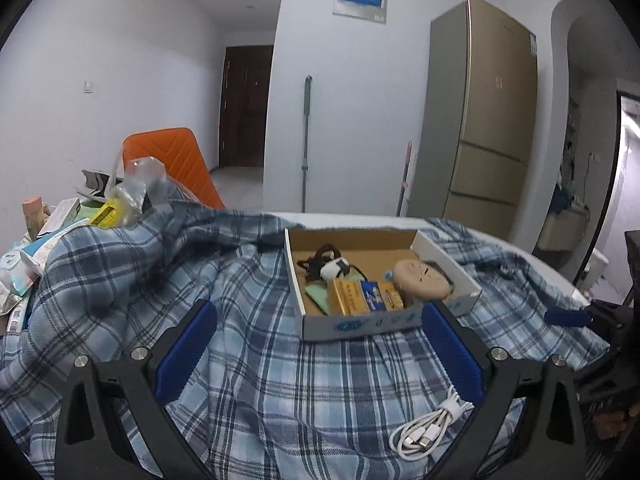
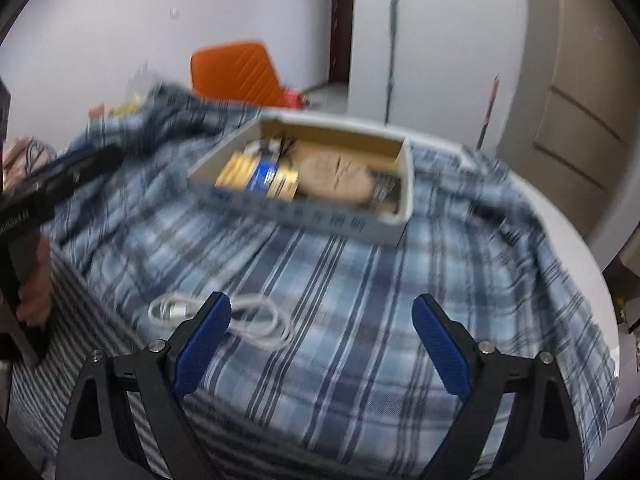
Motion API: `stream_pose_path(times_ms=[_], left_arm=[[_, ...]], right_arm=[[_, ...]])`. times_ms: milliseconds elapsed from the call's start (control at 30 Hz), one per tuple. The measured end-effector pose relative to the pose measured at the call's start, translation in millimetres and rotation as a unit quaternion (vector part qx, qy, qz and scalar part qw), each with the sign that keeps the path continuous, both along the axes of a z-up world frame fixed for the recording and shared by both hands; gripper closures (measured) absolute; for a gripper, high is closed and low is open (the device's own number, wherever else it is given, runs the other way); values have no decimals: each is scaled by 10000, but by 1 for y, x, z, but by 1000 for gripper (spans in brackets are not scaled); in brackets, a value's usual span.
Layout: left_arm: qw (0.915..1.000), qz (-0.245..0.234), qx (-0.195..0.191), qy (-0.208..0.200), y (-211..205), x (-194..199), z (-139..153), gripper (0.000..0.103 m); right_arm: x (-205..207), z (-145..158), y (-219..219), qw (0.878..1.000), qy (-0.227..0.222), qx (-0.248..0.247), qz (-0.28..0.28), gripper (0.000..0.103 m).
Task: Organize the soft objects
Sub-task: 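Raise both grippers away from the box, then lower the right gripper onto the coiled white USB cable and grasp it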
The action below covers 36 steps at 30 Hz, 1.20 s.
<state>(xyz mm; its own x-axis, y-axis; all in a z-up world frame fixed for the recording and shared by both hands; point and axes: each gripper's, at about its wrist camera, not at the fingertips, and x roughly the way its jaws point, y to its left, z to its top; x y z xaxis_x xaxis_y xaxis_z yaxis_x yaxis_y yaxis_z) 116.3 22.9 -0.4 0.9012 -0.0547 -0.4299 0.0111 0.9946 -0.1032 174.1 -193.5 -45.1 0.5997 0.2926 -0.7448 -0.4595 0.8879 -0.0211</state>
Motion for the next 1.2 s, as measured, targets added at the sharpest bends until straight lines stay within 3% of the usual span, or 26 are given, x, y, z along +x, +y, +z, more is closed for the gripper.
stream_pose_path(times_ms=[133, 300, 400, 600, 867, 1000, 1133, 1167, 1200], left_arm=[[9999, -93, 94, 75, -7, 2, -4, 0], [9998, -94, 181, -60, -10, -3, -2, 0], [9998, -147, 123, 107, -9, 0, -5, 0], [9996, -218, 71, 167, -9, 2, -7, 0], [9989, -281, 66, 364, -11, 8, -13, 0], [9990, -222, -1, 379, -7, 8, -13, 0], [9990, -224, 0, 387, -7, 9, -13, 0], [9990, -222, 0, 378, -8, 9, -13, 0], [9991, -226, 6, 368, -8, 8, -13, 0]], right_arm=[[5, -14, 12, 9981, 386, -476, 99, 12], [12, -25, 25, 9938, 804, -545, 550, 15], [14, -27, 37, 9904, 899, -660, 818, 18], [28, -42, 50, 9841, 1327, -731, 933, 24], [35, -40, 64, 9821, 1300, -456, 1283, 43], [33, -39, 74, 9819, 1052, -525, 1484, 44], [29, -38, 74, 9823, 1050, -525, 1462, 53], [29, -37, 72, 9833, 991, -561, 1419, 76], [28, -35, 68, 9849, 921, -625, 1328, 84]])
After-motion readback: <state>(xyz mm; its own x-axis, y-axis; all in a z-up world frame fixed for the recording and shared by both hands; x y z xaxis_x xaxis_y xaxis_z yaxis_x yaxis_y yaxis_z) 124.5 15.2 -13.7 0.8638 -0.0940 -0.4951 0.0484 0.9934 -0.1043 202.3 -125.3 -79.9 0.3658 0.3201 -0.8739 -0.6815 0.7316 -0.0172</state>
